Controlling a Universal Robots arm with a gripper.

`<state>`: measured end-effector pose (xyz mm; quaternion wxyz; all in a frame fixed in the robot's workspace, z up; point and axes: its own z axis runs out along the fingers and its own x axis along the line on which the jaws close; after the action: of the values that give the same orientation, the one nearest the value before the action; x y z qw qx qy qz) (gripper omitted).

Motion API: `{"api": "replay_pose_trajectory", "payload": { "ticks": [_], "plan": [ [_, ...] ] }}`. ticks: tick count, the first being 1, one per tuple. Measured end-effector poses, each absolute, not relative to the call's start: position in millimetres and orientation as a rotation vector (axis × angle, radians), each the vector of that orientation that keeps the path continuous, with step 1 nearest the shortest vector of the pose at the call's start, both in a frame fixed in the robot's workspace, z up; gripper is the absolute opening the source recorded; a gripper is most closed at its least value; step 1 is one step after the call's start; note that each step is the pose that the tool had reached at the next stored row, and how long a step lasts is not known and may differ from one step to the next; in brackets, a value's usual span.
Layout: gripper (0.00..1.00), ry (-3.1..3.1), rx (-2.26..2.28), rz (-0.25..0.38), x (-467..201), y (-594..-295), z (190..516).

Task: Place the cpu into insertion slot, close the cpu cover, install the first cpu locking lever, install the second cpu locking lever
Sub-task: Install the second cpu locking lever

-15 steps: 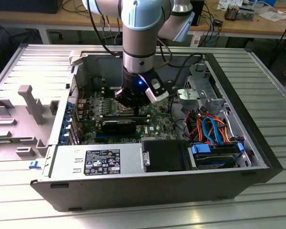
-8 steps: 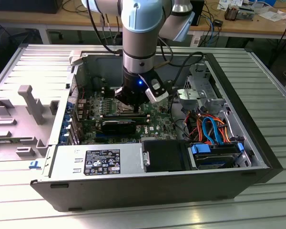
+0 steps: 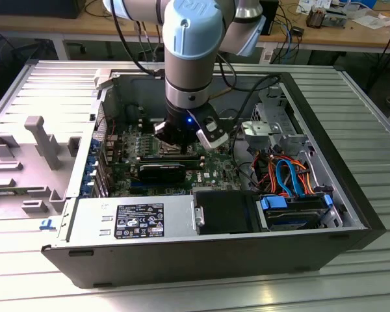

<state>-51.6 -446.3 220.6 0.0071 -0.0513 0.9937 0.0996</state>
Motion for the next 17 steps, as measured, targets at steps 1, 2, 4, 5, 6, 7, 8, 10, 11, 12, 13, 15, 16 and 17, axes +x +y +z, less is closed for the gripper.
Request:
{"api": "replay_pose_trajectory", "payload": {
  "ticks": [1,2,4,5,6,7,8,10,11,12,13,15,16,17],
  "plan": [
    [0.11,3.105,-0.16,0.33,-52.5,-447.1,220.6],
    [0.11,3.104,-0.16,0.339,-53.4,-448.2,220.6],
    [0.11,3.103,-0.16,0.34,-55.4,-450.8,220.6],
    [0.11,3.103,-0.16,0.34,-56.2,-451.4,220.6],
    [0.11,3.103,-0.16,0.34,-57.2,-451.9,220.5],
    [0.11,3.103,-0.16,0.34,-58.8,-452.6,220.4],
    [0.11,3.103,-0.16,0.34,-60.5,-453.4,220.4],
    [0.11,3.102,-0.16,0.34,-63.9,-454.8,220.2],
    [0.11,3.102,-0.16,0.34,-66.9,-456.1,219.9],
    [0.11,3.102,-0.16,0.34,-68.4,-456.6,219.6],
    [0.11,3.102,-0.16,0.34,-71.2,-457.0,218.9],
    [0.11,3.102,-0.16,0.34,-77.8,-457.8,217.0],
    [0.11,3.102,-0.16,0.34,-79.8,-457.9,216.2],
    [0.11,3.102,-0.16,0.34,-82.3,-458.0,215.2]
  ]
}}
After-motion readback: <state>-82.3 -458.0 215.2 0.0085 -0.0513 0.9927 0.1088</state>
